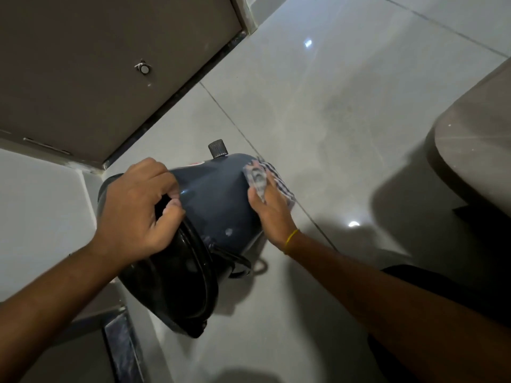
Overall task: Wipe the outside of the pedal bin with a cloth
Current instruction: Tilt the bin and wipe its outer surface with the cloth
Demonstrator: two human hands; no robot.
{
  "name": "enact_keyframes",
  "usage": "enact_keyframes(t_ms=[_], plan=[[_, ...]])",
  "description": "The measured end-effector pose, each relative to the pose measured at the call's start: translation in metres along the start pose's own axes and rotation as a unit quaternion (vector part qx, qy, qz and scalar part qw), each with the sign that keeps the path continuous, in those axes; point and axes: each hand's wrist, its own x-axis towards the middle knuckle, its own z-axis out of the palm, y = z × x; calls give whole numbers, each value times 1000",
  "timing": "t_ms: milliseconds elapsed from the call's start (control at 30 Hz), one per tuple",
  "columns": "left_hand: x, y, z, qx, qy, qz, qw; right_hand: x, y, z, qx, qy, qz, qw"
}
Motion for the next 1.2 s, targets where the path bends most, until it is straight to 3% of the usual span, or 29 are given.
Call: enact_keyframes(t_ms=[200,400,433,567,633,700,800,900,967,1133,1200], plan=[[12,-21,-1,-24,22,-51,998,-51,-64,15,-21,-103,-152,983],[20,-44,-2,-27,22,-83,996,-114,2,16,-46,-177,-222,958],[20,-47,-2,-32,20,-86,996,-112,15,15,-44,-168,-210,962],[24,-38,-2,-48,16,-92,994,-61,44,10,80,-91,-27,992],[29,-25,-1,-36,-3,-67,997,-25,44,5,82,-57,24,995],[33,-13,0,17,-58,16,998,1,37,2,83,-57,44,994],[28,-4,4,122,-132,222,958,18,33,-1,101,-72,36,992],[20,-5,6,119,-134,336,925,13,32,-9,128,-71,52,988],[20,-4,6,124,-134,347,920,3,14,-14,122,-62,41,990],[40,2,5,116,-140,306,934,-33,-51,-12,85,-117,-133,980],[43,0,3,99,-147,288,941,-53,-58,-11,93,-137,-135,977]])
